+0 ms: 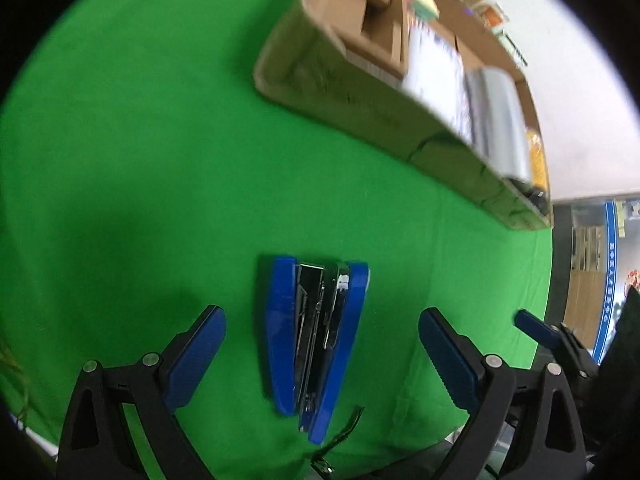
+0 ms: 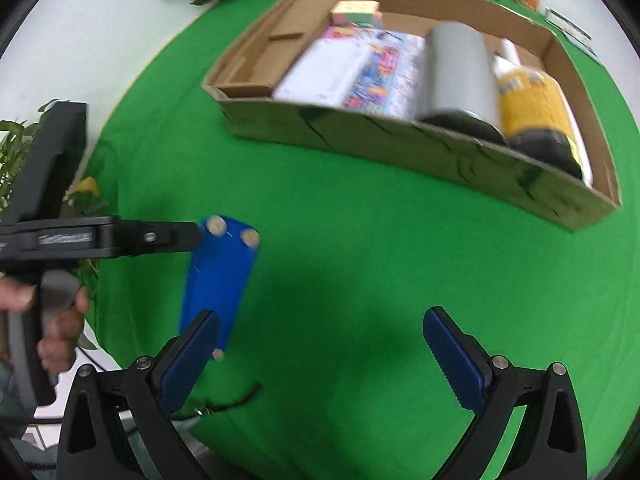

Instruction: Organize rigid objects

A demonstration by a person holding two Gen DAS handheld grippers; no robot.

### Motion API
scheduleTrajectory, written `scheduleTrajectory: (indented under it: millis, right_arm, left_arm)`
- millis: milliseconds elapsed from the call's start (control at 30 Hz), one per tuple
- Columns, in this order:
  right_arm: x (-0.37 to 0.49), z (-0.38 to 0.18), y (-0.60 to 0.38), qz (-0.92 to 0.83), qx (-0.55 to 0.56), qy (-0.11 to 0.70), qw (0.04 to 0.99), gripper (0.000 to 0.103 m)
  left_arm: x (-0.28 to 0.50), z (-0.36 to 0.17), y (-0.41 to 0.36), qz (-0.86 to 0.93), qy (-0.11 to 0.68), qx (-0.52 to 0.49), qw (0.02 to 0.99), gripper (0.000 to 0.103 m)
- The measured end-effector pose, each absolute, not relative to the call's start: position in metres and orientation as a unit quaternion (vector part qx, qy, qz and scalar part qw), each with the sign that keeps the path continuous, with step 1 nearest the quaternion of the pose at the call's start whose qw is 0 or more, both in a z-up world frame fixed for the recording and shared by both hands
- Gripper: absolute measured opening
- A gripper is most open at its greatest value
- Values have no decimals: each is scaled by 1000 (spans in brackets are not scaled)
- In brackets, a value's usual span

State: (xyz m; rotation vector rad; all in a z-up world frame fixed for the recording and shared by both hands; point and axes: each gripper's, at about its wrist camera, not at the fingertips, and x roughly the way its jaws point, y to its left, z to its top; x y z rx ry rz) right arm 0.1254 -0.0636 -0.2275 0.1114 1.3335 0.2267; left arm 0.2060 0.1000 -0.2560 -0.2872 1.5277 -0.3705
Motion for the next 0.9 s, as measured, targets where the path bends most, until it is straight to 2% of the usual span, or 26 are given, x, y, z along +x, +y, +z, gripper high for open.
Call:
scheduleTrajectory:
  millis: [133,233,533,733,900]
  right_arm:
    - [112,-232,-85,82,63,623,775,102]
    - [101,-229,-99,74,70,621,777,102]
    - [67,-226,-133,51,88,597,796,102]
    - [55,-238,-142,73,106,603,787,102]
    - [58,-239,-110,142,17,574,807,100]
  left_arm:
    - [205,-277,82,-178,705,-131,673,90]
    - [194,-281,61,-187,708,-107,673,90]
    - [185,-271,-6,-283,705,-194,621,89]
    - [187,-273,3,-272,712,-136,632,89]
    - [176,-279,33,-261,731,-134,617,89]
